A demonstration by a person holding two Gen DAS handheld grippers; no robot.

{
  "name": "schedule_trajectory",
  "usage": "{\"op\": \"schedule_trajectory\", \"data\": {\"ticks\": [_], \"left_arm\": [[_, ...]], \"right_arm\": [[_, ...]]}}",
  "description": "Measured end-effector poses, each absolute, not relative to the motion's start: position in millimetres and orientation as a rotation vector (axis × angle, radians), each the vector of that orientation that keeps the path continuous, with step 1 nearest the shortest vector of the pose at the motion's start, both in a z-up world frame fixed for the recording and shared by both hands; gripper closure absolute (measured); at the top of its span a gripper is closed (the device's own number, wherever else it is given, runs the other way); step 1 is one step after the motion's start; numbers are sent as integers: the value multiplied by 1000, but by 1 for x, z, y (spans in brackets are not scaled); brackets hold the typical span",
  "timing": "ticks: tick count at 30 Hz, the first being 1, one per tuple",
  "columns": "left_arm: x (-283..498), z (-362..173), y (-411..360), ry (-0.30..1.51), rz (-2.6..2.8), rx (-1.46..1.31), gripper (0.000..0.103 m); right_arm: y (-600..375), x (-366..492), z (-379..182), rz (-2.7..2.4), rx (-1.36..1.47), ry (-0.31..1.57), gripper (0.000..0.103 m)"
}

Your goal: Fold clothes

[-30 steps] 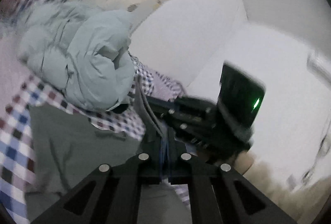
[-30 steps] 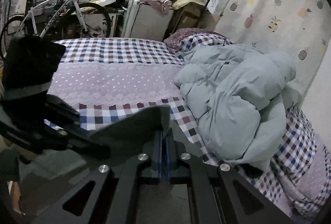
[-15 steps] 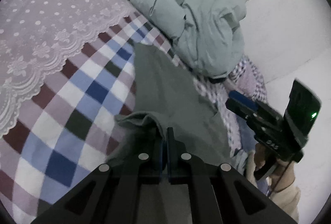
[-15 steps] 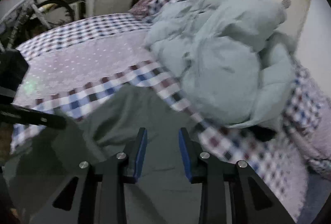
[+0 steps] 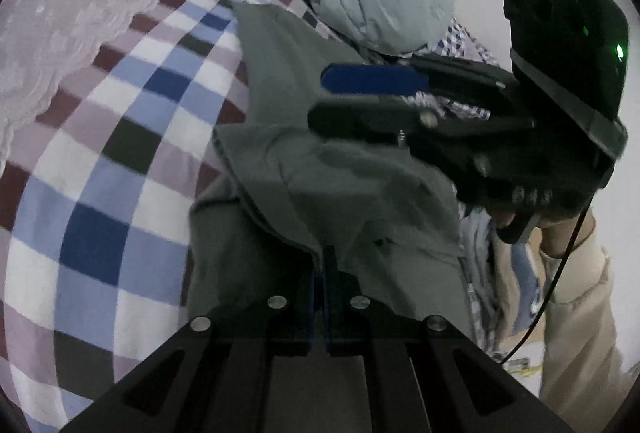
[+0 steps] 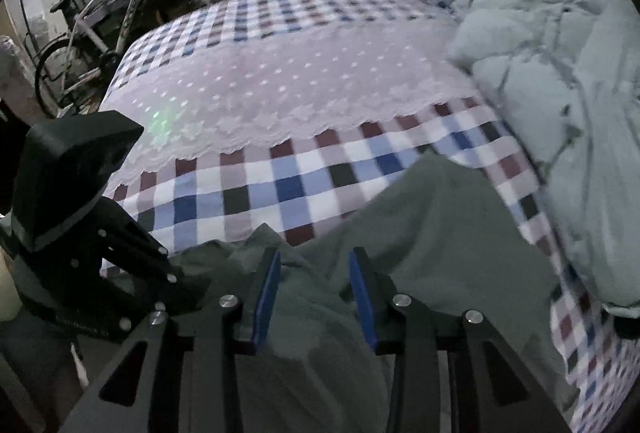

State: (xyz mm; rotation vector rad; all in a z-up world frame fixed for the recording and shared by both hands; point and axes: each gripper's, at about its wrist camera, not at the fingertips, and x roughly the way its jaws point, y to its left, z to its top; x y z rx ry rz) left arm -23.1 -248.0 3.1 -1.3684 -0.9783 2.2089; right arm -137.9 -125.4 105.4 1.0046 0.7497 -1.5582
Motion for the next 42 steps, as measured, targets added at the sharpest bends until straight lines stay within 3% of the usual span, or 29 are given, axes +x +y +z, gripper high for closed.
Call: {"op": "schedule_trajectory", "data": {"ticks": [18, 19, 22, 32, 37, 42], "left_arm": [[-16, -1, -258, -1019, 2172, -1370, 101], [-16, 0, -259, -1018, 2174, -1370, 101], [-15, 2, -261, -1010, 2187, -1367, 101], [-20, 11, -279, -1074, 2342, -1314, 101], [-23, 4, -298, -1221, 2367, -1286, 88], [-29, 5, -295, -1203, 2406, -1327, 80]], "right_arm": [[-174, -116, 55, -1351, 1047, 973, 61], [-173, -115, 56, -1350, 1042, 969, 65], [-164, -110, 62, -1382, 986, 989, 101], [-118, -125, 109, -1582, 878, 824, 102], [-114, -139, 123, -1731, 831, 815, 102], [-138, -147, 111, -1799, 828, 878, 102]]}}
